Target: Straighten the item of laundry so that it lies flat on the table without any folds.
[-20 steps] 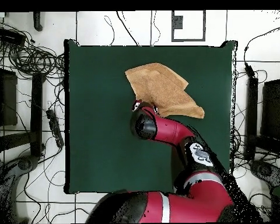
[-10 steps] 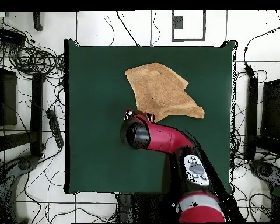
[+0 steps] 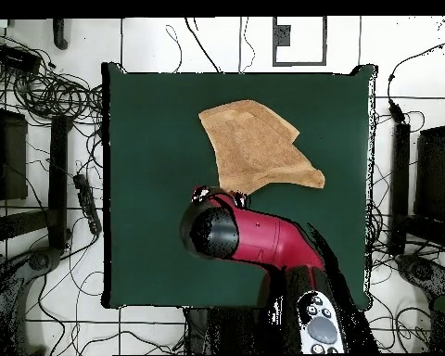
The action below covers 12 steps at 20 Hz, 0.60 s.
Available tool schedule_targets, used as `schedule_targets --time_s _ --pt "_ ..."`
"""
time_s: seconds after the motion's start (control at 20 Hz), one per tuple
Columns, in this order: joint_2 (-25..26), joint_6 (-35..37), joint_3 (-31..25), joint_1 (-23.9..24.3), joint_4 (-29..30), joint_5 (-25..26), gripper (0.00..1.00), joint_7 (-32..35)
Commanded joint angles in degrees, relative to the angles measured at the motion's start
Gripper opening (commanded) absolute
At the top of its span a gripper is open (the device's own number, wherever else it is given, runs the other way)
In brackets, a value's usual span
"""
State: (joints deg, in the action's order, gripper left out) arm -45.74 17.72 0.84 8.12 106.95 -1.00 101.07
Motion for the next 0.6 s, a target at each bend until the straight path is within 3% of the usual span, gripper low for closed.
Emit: schedule_targets --time_s 0.05,0.6 --pt "7.32 -3.00 -2.12 -0.07 1.55 -1.60 1.00 11.06" --pt "18.04 -11.60 -1.84 -0.76 -5.05 -2.74 1.00 11.78"
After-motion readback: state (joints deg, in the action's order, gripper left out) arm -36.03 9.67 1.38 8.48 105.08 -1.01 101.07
